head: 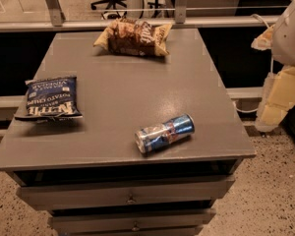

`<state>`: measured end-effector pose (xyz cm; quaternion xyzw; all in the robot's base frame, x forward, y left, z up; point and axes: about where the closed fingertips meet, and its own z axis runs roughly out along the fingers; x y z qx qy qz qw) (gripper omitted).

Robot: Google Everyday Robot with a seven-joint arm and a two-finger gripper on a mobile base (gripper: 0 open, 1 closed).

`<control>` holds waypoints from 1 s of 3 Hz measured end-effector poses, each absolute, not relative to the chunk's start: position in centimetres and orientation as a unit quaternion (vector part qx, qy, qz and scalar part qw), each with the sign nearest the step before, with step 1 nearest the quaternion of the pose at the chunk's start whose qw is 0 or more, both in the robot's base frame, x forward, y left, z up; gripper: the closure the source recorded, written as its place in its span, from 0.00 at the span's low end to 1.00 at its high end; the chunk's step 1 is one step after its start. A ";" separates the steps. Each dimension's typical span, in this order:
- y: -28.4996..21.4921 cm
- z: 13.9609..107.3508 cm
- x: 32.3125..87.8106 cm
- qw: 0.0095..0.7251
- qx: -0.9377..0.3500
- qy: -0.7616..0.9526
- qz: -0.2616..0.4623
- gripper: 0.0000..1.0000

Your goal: Move brown chip bag near redbull can

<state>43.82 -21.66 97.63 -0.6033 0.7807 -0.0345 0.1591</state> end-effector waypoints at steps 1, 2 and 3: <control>-21.7 97.6 43.8 0.159 -0.603 0.781 -0.035 0.00; -20.6 97.2 45.0 0.178 -0.604 0.776 -0.028 0.00; -15.7 96.0 50.7 0.243 -0.610 0.754 -0.016 0.00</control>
Offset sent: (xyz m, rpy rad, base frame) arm 0.0810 0.0734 -0.0321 0.2306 -0.1462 0.0769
